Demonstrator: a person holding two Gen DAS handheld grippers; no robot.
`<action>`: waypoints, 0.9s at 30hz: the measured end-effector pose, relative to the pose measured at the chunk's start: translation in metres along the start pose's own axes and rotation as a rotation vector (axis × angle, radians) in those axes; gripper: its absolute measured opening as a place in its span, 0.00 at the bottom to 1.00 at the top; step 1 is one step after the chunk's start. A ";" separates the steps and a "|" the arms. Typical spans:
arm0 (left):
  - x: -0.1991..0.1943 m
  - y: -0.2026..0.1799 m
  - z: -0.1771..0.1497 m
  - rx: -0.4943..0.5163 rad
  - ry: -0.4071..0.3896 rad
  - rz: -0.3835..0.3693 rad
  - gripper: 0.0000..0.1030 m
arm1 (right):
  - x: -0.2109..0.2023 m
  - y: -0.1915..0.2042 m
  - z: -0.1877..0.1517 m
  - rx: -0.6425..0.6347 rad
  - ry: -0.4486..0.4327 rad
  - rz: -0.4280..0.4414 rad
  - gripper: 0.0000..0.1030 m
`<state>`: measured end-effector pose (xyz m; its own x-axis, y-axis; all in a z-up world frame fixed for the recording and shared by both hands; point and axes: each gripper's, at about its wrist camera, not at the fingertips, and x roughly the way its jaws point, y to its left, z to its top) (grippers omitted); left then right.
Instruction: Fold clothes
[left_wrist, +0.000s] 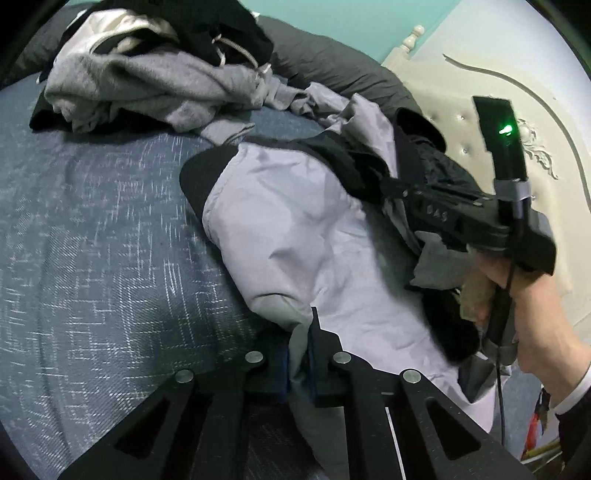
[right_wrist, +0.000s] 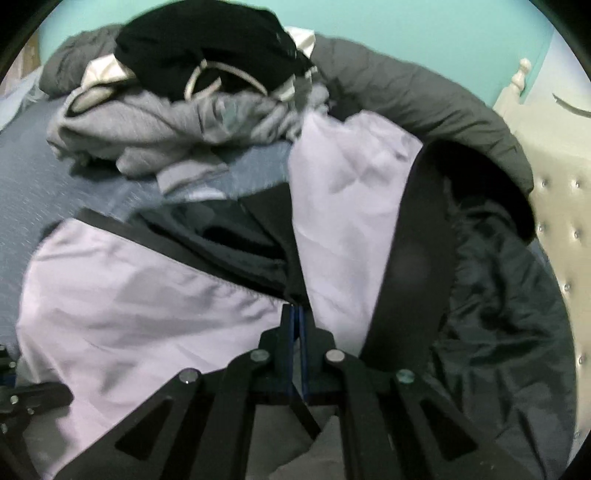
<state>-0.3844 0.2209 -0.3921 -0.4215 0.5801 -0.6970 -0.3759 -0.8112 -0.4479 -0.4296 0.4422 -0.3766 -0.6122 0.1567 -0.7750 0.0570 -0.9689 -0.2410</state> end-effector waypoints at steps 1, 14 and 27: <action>-0.005 -0.002 0.001 0.007 -0.005 0.000 0.04 | -0.008 -0.002 0.002 0.007 -0.016 0.004 0.02; -0.108 -0.027 0.015 0.080 -0.069 0.042 0.01 | -0.132 -0.028 0.018 0.073 -0.151 0.024 0.02; -0.241 -0.040 0.007 0.072 -0.161 0.089 0.00 | -0.329 -0.024 0.049 0.008 -0.347 0.007 0.02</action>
